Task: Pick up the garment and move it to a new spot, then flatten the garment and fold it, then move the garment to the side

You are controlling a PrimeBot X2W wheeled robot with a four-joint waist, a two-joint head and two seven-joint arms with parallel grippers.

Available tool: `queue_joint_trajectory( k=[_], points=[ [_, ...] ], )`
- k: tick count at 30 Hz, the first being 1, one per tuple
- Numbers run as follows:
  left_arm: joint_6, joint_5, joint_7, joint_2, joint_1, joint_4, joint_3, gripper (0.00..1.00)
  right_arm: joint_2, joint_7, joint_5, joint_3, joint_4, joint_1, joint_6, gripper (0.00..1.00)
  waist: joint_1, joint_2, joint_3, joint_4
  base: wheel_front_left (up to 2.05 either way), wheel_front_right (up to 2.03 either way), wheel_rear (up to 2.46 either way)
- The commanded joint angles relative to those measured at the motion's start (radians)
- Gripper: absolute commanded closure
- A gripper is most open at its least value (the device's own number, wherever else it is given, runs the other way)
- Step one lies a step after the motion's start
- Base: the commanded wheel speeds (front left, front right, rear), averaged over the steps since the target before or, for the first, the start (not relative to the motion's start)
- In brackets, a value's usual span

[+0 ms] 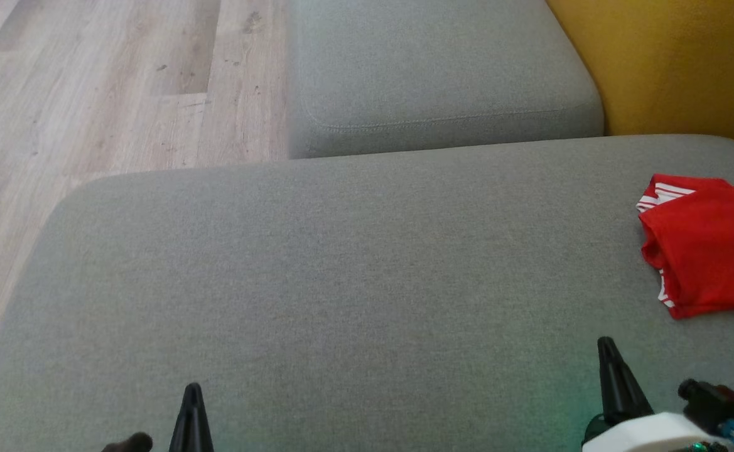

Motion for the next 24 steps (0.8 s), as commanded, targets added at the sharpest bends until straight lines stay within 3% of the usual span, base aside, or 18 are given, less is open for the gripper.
queue_joint_trajectory(
  k=[1, 24],
  points=[
    [-0.008, -0.035, 0.007, 0.008, -0.06, -0.03, 0.026, 1.0, 0.001, 0.01, 0.037, -0.007, -0.038, -0.062, 0.002, 1.0, -0.0001, 0.0, 0.003, 0.0, 0.0, 0.0, 0.0],
    [-0.056, -0.296, 0.067, 0.012, -0.109, -0.032, 0.083, 1.0, 0.003, 0.073, 0.299, -0.048, -0.042, -0.106, 0.003, 1.0, -0.0001, 0.0, 0.033, 0.003, 0.0, 0.0, 0.0]
  ],
)
